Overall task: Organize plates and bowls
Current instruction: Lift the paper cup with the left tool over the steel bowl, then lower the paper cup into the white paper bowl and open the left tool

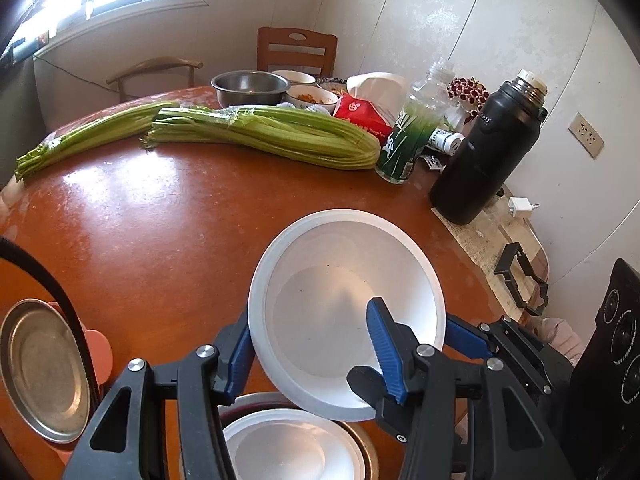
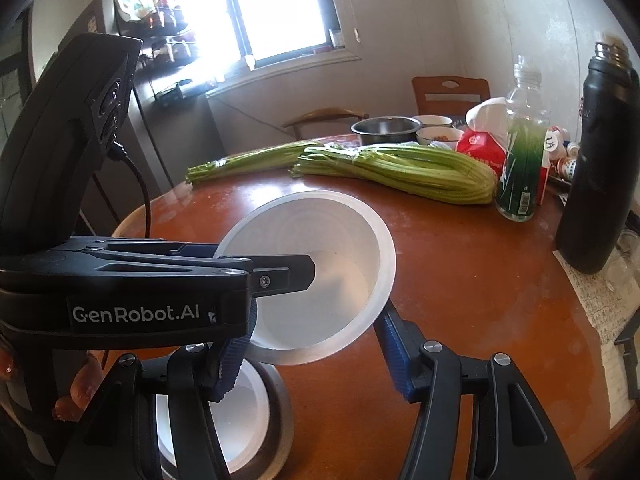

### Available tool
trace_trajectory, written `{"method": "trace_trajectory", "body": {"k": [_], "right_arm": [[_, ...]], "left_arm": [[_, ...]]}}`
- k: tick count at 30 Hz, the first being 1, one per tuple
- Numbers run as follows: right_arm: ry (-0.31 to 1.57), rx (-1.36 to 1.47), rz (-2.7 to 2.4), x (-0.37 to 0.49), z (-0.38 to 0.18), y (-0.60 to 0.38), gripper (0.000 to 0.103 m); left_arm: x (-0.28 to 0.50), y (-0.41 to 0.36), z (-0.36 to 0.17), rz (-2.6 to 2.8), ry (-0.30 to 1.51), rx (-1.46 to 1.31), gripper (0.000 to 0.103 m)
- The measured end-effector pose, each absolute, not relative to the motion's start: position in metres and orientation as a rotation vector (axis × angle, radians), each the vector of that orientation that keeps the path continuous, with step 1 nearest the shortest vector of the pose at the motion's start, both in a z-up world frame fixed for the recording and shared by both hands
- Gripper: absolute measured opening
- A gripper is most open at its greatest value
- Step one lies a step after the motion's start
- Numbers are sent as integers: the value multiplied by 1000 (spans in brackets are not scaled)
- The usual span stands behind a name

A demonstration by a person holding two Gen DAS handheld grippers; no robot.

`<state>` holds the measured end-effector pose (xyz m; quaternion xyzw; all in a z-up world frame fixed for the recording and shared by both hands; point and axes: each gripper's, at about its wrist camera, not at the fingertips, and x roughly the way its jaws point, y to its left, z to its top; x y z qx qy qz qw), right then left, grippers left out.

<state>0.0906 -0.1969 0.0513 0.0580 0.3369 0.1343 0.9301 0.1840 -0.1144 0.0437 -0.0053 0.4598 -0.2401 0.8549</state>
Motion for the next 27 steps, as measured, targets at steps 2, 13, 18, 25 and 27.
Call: {"method": "trace_trajectory", "body": {"k": [2,13,18,25,27], "right_arm": [[671,106,282,82,60,-191,62],[617,68,314,48,85,-166,62],[595,44,330,33,94,-154,62],[582,16,352,16,101,-139,62],[580,8,358,12,102,-135,63]], "left_arm": [[175,-109,51,-502,945,-13,53],[131,-80,78,-475,874,-21,53],[115,-65,87,-464,848,-36,53],[96,-49,93,-442,825,-47,53],[92,-45,94,-435,821,-50,53]]}}
